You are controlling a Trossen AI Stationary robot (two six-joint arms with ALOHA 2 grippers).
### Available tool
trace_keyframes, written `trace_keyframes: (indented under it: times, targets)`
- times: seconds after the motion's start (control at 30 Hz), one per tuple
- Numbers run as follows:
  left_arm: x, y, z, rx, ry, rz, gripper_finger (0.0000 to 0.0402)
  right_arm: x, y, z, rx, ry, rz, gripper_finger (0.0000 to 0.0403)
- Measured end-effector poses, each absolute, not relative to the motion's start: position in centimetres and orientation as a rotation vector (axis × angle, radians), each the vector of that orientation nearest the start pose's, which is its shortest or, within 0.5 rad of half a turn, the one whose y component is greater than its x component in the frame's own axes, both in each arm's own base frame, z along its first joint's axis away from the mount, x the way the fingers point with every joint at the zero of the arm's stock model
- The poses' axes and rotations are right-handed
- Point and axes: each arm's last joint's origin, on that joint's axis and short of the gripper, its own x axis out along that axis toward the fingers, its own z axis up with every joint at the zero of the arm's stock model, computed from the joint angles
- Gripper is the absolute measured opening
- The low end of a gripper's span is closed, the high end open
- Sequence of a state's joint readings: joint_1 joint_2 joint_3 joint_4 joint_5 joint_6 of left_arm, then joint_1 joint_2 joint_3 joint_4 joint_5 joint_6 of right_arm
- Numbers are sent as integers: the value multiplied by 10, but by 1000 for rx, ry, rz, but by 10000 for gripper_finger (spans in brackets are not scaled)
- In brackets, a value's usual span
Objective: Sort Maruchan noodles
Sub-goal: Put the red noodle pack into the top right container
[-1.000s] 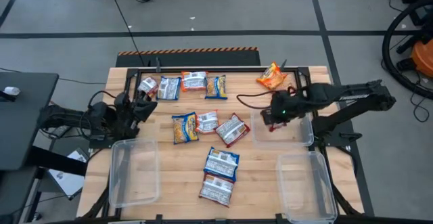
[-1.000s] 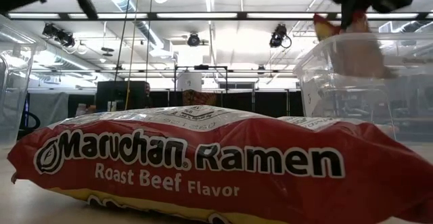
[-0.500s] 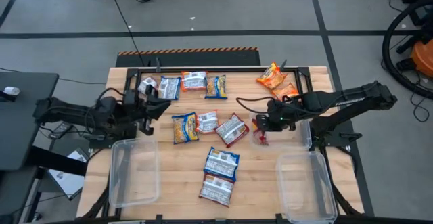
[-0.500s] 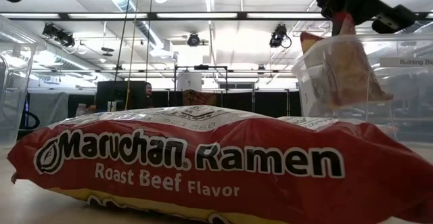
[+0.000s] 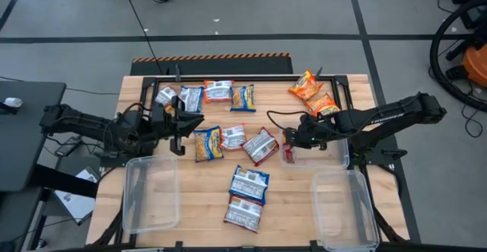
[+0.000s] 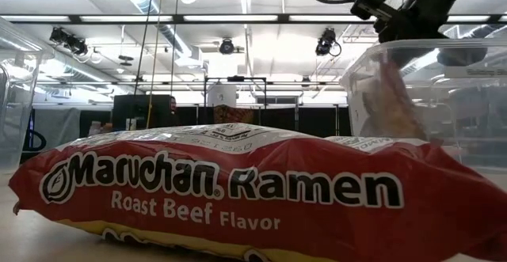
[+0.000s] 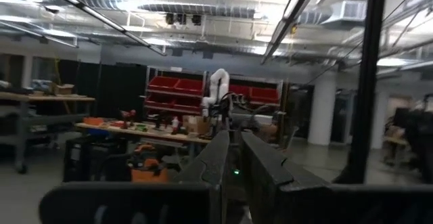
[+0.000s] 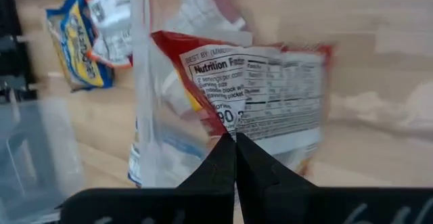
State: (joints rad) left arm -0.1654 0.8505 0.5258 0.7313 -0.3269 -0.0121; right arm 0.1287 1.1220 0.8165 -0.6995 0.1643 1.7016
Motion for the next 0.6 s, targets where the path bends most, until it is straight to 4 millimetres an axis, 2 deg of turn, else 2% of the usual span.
trace_keyframes:
  times: [0.2, 0.47, 0.6]
  targets:
    - [197, -26, 325, -75, -338, 186, 41, 203, 19, 240, 1323, 670, -929, 9]
    - [206, -27, 331, -60, -295, 197, 41, 206, 17, 242, 1305, 641, -908, 10]
    - [208, -26, 326, -27, -232, 257, 41, 205, 17, 241, 1293, 659, -912, 15]
